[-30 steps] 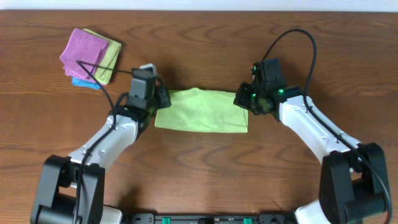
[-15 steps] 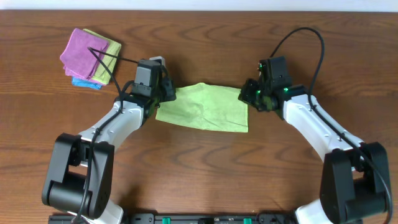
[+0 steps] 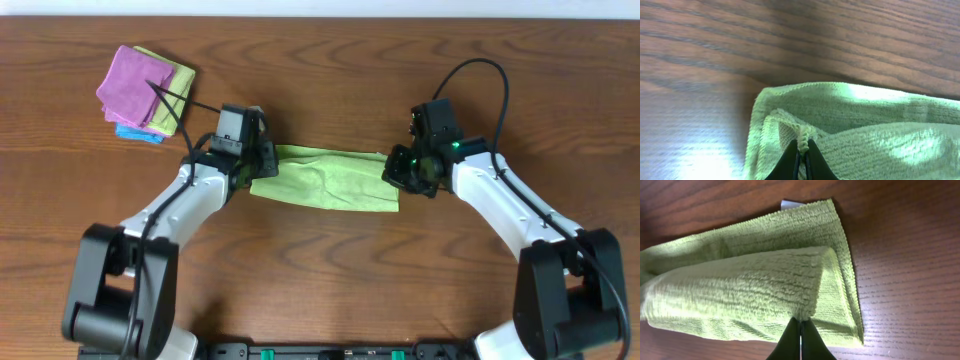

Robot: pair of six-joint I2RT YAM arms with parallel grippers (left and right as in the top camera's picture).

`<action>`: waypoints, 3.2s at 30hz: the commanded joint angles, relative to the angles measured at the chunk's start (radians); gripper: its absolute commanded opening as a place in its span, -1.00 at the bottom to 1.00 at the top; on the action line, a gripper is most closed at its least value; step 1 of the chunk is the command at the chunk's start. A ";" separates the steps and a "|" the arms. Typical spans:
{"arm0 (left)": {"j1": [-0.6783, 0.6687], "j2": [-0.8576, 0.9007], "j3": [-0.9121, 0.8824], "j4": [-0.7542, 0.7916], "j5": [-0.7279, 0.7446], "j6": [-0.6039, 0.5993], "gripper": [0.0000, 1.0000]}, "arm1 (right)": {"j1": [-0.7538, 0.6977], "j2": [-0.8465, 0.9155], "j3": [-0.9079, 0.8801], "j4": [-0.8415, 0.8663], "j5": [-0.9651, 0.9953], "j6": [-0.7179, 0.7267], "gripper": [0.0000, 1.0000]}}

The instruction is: Fold the cloth

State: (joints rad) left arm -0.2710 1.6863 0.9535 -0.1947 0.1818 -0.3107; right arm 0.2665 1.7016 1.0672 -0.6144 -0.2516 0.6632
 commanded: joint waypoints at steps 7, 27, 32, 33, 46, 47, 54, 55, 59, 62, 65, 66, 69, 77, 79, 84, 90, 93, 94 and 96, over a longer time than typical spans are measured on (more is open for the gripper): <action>0.002 -0.052 0.020 -0.093 -0.066 0.023 -0.88 | 0.010 0.012 0.018 -0.044 -0.011 -0.014 -0.96; 0.002 -0.035 0.015 -0.154 -0.088 0.006 -0.89 | 0.021 0.012 0.017 -0.085 -0.007 -0.018 -0.97; 0.002 -0.035 0.015 -0.140 -0.089 0.005 0.91 | 0.037 0.012 0.017 -0.085 0.012 -0.025 0.41; 0.002 -0.035 0.015 -0.142 -0.089 0.005 0.91 | 0.037 0.012 0.017 -0.085 0.012 -0.026 0.55; 0.004 -0.035 0.015 -0.140 -0.005 0.045 -0.39 | -0.031 0.008 0.045 -0.071 -0.053 -0.064 -0.97; 0.004 -0.036 0.016 -0.138 -0.005 0.045 -0.68 | -0.031 0.008 0.046 -0.072 -0.056 -0.068 -0.97; 0.003 -0.037 0.016 -0.080 0.011 0.045 -0.88 | -0.030 0.007 0.045 -0.074 -0.055 -0.071 -0.97; 0.003 -0.039 0.016 -0.066 0.035 0.045 -0.89 | -0.030 0.007 0.045 -0.074 -0.055 -0.074 -0.97; 0.002 -0.044 0.016 -0.045 0.100 0.045 -0.88 | -0.030 0.007 0.045 -0.074 -0.055 -0.078 -0.97; 0.002 -0.044 0.016 -0.095 0.087 0.045 -0.88 | -0.030 0.007 0.045 -0.074 -0.055 -0.078 -0.97; 0.001 -0.040 0.016 -0.185 -0.005 0.044 -0.88 | -0.030 0.007 0.045 -0.075 -0.055 -0.077 -0.97; 0.001 -0.039 0.016 -0.206 -0.031 0.041 -0.88 | -0.030 0.007 0.046 -0.075 -0.056 -0.077 -0.97; 0.002 -0.033 0.015 -0.219 -0.058 0.042 -0.81 | -0.030 0.007 0.045 -0.074 -0.068 -0.077 -0.97; 0.003 -0.067 0.039 -0.224 -0.058 0.042 0.31 | -0.030 0.007 0.045 -0.078 -0.090 -0.079 -0.97; 0.003 -0.101 0.052 -0.224 -0.051 0.042 0.33 | -0.030 0.007 0.045 -0.079 -0.091 -0.089 -0.97; 0.001 -0.209 0.069 -0.159 0.011 0.042 -0.06 | -0.030 0.007 0.045 -0.078 -0.093 -0.097 -0.97; 0.002 -0.179 0.069 -0.138 0.063 0.015 -0.44 | -0.030 0.007 0.045 -0.077 -0.092 -0.097 -0.97; 0.001 -0.123 0.069 -0.138 0.128 -0.005 -0.73 | -0.030 0.007 0.045 -0.077 -0.093 -0.097 -0.97; 0.002 -0.095 0.069 -0.138 0.148 -0.012 -0.81 | -0.030 0.007 0.045 -0.077 -0.093 -0.097 -0.97; 0.001 -0.047 0.069 -0.138 0.175 -0.013 -0.88 | -0.030 0.007 0.045 -0.078 -0.093 -0.097 -0.97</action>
State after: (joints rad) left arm -0.2710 1.5818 1.0180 -0.3298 0.2863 -0.3115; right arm 0.2432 1.7016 1.0969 -0.6910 -0.3378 0.5835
